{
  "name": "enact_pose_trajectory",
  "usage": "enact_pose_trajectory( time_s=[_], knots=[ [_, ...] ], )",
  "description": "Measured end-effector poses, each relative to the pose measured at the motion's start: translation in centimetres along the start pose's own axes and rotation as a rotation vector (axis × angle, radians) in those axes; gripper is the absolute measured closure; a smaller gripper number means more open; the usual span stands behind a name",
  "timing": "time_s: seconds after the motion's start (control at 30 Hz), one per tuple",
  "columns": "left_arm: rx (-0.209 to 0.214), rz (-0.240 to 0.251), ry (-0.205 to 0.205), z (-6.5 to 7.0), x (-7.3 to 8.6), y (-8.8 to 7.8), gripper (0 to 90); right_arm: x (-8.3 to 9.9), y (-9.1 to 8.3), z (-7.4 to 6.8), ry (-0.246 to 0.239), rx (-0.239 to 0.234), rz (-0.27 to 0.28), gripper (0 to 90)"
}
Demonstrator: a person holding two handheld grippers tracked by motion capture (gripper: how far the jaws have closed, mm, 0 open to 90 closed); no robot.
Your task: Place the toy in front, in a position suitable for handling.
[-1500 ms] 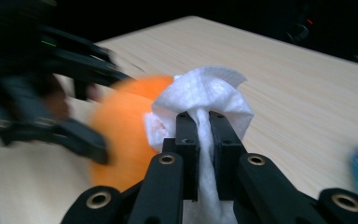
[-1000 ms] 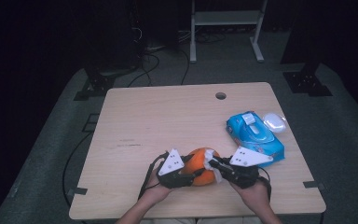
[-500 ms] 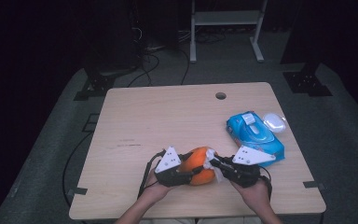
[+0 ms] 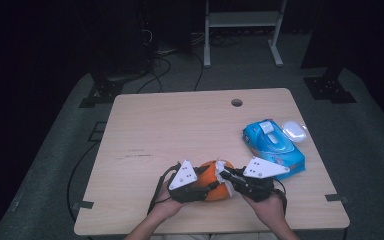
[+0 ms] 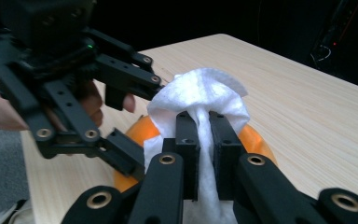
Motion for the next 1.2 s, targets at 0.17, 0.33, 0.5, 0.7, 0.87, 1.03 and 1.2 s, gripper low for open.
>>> enact_pose_trajectory(
  time_s=[0.17,0.33,0.5,0.7,0.87,1.03,1.2],
  knots=[
    [0.016,0.022,0.043,-0.3,0.4,0.9,25.3,1.1,0.7,1.1,0.042,0.001,-0.025,83.2],
    [0.027,0.003,0.027,-1.1,1.1,1.1,12.4,1.2,0.7,1.0,0.040,0.002,-0.027,83.2],
    [0.035,-0.012,0.017,-1.6,1.6,1.6,9.8,1.7,0.6,2.3,0.073,0.024,-0.025,83.2],
    [0.016,-0.032,0.002,-1.7,1.8,1.9,20.6,2.2,0.3,3.4,0.122,0.039,-0.029,83.2],
    [-0.051,-0.051,0.051,-0.9,1.1,1.1,40.7,1.5,-0.1,2.5,0.094,0.043,0.001,83.1],
    [-0.053,-0.053,0.051,-0.8,1.0,0.9,43.2,0.6,0.0,1.2,0.033,0.024,0.006,83.1],
    [-0.038,-0.022,0.048,-0.6,0.4,0.3,46.0,1.8,0.1,3.1,0.107,0.045,-0.022,83.1]
  ],
)
Point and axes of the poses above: each handheld gripper's, and its own axes: y roughly forward along the jaws, x roughly out of its underside, z roughly to its right, the point moved 1 cm from there along y, roughly forward along the jaws, and after that the axes turned 11 degrees about -z, right-handed, at the moved point
